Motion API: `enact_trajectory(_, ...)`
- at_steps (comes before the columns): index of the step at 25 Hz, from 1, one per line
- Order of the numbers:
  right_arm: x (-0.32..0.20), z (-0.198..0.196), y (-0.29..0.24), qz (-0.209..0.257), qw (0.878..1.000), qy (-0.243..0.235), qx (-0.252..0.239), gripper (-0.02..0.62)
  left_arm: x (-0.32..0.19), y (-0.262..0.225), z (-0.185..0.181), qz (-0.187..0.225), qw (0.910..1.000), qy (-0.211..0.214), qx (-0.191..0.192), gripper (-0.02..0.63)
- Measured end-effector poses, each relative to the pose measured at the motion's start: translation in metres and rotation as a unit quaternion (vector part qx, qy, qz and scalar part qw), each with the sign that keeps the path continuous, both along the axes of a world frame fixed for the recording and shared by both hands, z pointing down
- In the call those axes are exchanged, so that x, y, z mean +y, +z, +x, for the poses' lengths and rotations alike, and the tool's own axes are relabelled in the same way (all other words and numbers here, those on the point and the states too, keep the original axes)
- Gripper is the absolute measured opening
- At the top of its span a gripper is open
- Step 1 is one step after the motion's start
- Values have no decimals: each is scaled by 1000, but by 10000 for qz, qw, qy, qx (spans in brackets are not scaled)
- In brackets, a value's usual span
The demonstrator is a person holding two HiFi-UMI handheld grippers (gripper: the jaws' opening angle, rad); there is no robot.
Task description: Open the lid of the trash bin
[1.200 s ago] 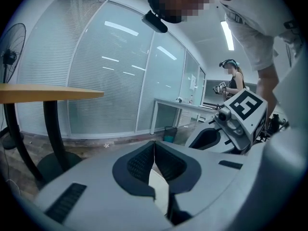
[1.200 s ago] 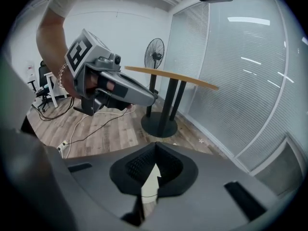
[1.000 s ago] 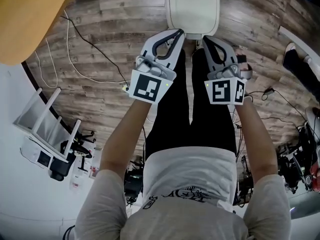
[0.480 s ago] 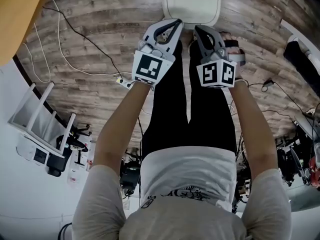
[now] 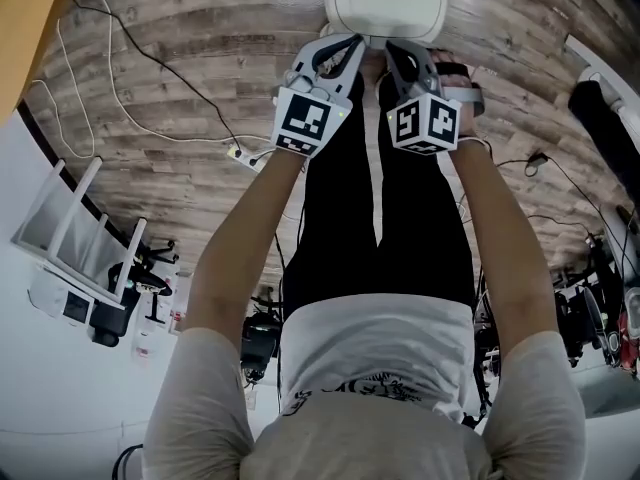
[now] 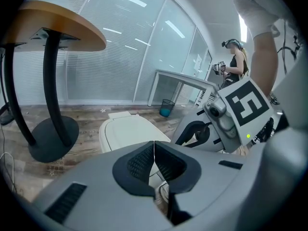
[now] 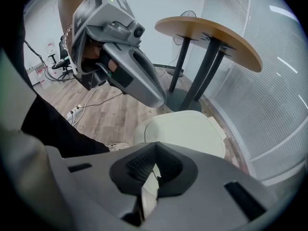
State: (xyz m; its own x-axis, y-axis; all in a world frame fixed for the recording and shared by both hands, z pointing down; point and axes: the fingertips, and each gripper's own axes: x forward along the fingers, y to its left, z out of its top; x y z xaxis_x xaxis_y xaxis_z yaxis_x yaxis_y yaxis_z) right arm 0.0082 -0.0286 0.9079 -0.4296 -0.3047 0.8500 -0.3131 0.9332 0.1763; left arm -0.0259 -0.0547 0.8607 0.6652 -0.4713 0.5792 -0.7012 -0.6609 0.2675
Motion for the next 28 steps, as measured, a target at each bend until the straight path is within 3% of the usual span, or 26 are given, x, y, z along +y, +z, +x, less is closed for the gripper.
enact_trajectory(8, 16, 8, 33, -151, 9988, -240, 394, 6, 16, 26, 4, -243, 9991, 286, -204, 20)
enact_trajectory(16, 24, 12, 49, -193, 9978, -297, 563, 6, 29, 46, 4, -479, 9980, 281, -290, 20)
enact_trajectory(28, 29, 11, 60, -246, 9944, -517, 883, 6, 42, 51, 5, -562, 9965, 531, -332, 20)
